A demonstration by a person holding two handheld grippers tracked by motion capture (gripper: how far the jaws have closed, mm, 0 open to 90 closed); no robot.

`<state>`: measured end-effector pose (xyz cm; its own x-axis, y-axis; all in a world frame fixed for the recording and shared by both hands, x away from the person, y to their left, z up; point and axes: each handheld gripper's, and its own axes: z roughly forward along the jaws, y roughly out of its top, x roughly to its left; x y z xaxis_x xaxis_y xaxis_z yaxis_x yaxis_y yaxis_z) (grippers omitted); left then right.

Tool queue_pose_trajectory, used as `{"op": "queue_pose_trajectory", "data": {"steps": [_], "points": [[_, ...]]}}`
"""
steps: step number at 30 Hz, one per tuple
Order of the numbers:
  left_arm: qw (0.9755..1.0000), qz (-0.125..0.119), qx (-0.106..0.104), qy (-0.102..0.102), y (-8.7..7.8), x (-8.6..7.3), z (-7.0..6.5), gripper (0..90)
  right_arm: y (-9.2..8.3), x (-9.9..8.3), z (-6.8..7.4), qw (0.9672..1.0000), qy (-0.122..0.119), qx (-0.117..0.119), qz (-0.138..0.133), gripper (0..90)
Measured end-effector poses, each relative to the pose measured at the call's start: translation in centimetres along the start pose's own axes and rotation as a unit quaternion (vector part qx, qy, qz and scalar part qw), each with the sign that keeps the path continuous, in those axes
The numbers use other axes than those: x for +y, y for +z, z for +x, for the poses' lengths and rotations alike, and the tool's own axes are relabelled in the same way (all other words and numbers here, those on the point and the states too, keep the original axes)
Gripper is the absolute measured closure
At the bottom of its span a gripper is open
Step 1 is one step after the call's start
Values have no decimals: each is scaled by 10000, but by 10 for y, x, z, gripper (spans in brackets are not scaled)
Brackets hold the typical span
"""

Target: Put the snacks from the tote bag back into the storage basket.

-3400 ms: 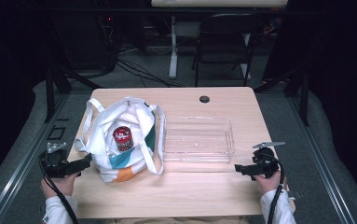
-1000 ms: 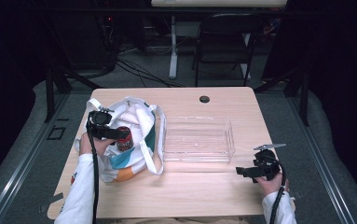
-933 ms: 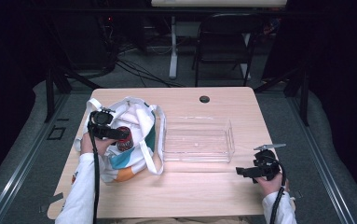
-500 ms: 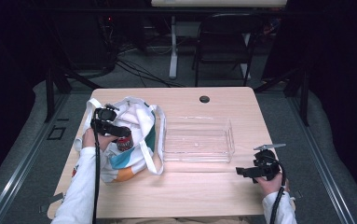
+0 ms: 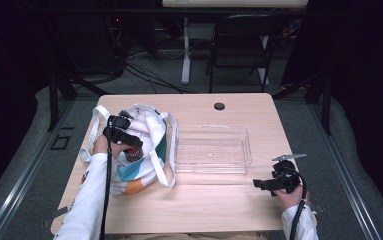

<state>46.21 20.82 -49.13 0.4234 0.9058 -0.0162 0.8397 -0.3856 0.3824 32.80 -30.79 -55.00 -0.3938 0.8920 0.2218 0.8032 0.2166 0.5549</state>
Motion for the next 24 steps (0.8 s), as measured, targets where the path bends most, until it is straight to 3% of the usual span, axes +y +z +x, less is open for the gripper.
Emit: {"op": "queue_pose_trajectory", "data": {"steps": [7, 10, 16, 24], "points": [[9999, 150, -13, -29, 5, 1, -1, 166, -2, -1, -2, 10000, 30, -3, -20, 85], [9999, 132, -44, 23, 5, 1, -2, 252, -2, -1, -2, 10000, 43, -14, -34, 85], [9999, 105, -12, 125, 3, 2, -4, 256, -2, -1, -2, 10000, 43, -21, -41, 85], [9998, -177, -21, 90, -13, 2, -3, 257, -2, -1, -2, 10000, 47, -32, -32, 85]]}}
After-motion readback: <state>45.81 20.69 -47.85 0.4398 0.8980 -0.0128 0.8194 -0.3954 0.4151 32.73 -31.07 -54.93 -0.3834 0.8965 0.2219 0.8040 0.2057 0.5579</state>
